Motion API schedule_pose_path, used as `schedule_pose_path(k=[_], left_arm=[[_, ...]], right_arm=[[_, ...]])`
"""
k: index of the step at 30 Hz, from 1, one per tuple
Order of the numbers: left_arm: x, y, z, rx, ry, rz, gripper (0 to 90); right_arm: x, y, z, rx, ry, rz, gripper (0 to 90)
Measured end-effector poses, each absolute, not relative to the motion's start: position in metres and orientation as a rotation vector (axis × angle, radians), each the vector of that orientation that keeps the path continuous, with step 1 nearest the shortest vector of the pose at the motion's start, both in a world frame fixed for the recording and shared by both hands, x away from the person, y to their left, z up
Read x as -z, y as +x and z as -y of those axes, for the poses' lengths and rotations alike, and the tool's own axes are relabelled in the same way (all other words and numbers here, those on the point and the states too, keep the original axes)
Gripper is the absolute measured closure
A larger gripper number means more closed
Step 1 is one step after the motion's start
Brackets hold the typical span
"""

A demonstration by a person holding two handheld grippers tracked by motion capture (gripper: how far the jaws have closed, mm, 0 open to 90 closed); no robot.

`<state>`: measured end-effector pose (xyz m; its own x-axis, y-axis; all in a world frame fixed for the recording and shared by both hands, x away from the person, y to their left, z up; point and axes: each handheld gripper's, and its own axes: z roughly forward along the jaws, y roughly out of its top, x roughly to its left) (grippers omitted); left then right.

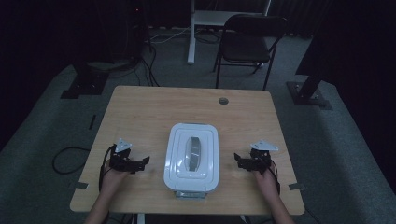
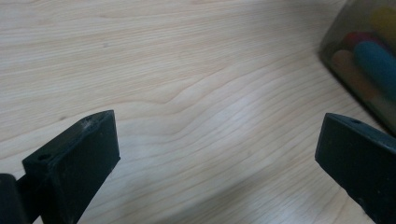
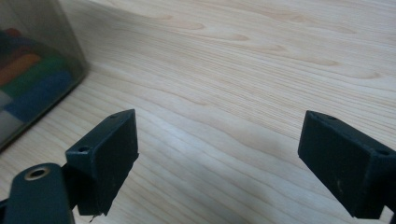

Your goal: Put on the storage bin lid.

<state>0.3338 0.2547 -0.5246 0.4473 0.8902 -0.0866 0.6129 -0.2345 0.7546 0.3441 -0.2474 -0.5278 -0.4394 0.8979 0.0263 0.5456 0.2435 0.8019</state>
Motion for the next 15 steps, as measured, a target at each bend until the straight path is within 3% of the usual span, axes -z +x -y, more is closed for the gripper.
schedule_pose_path(k=[15], left_arm=[[0.528, 0.319, -0.297, -0.525, 1.887, -1.382, 0.4]], right_arm=[[0.53, 0.339, 0.27, -1.033, 1.4, -2.014, 13.0]])
